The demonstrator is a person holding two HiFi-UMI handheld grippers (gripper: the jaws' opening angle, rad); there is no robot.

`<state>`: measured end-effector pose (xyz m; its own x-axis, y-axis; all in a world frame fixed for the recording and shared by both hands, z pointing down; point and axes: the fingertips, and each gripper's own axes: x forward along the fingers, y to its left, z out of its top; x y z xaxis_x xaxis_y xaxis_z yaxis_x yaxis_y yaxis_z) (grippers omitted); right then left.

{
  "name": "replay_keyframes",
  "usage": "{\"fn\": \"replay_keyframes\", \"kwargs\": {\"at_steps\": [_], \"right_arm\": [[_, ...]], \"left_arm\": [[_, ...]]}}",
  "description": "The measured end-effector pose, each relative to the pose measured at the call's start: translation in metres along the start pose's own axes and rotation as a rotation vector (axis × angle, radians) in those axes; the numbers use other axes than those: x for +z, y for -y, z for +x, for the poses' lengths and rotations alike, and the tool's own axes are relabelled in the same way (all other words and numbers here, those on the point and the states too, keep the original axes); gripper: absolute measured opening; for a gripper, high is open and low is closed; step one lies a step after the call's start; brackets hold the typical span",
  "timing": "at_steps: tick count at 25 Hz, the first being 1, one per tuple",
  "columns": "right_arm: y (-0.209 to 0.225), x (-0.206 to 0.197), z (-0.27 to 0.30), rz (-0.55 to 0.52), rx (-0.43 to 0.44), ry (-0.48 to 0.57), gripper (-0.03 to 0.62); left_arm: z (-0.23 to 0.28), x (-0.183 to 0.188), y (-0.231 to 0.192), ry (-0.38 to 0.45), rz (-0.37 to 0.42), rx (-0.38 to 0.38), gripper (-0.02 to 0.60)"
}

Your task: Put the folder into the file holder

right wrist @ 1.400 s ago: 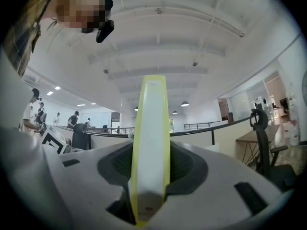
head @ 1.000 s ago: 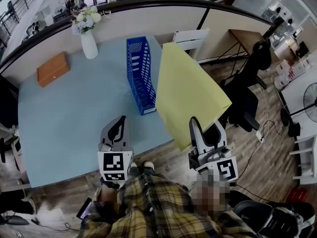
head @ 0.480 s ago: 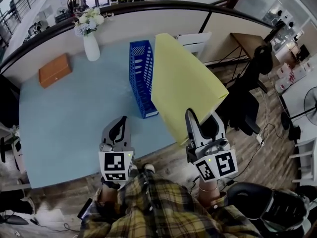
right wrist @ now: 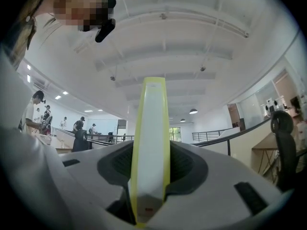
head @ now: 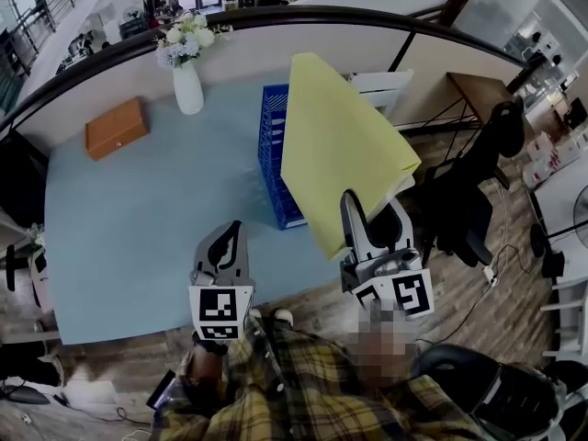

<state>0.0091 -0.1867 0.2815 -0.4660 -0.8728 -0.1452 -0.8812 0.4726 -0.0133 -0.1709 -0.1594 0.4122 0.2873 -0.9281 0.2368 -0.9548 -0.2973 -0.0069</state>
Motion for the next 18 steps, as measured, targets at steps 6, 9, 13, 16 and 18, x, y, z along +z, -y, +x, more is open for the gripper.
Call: {"fn": "replay_keyframes", "kwargs": {"at_steps": [6, 9, 13, 16, 18], "right_arm": [[0.001, -0.007, 0.023, 0.003, -0.021, 0.012, 0.167], [0.003, -0.011, 0.032, 0.009, -0.04, 0.024, 0.167], [0.007, -0.019, 0.042, 0.017, -0.067, 0.036, 0.167], [0.008, -0.023, 0.049, 0.01, -0.073, 0.04, 0.167], [0.009, -0.025, 0.054, 0.009, -0.078, 0.047, 0.167]], "left_arm": [[0.006, 0.001, -0.008, -0.007, 0.001, 0.015, -0.008], [0.008, 0.0, -0.011, -0.013, 0.005, 0.016, -0.008], [0.012, -0.002, -0.014, -0.018, 0.008, 0.015, -0.008], [0.015, -0.002, -0.015, -0.021, 0.008, 0.013, -0.008], [0.016, -0.003, -0.015, -0.026, 0.008, 0.01, -0.008]]}}
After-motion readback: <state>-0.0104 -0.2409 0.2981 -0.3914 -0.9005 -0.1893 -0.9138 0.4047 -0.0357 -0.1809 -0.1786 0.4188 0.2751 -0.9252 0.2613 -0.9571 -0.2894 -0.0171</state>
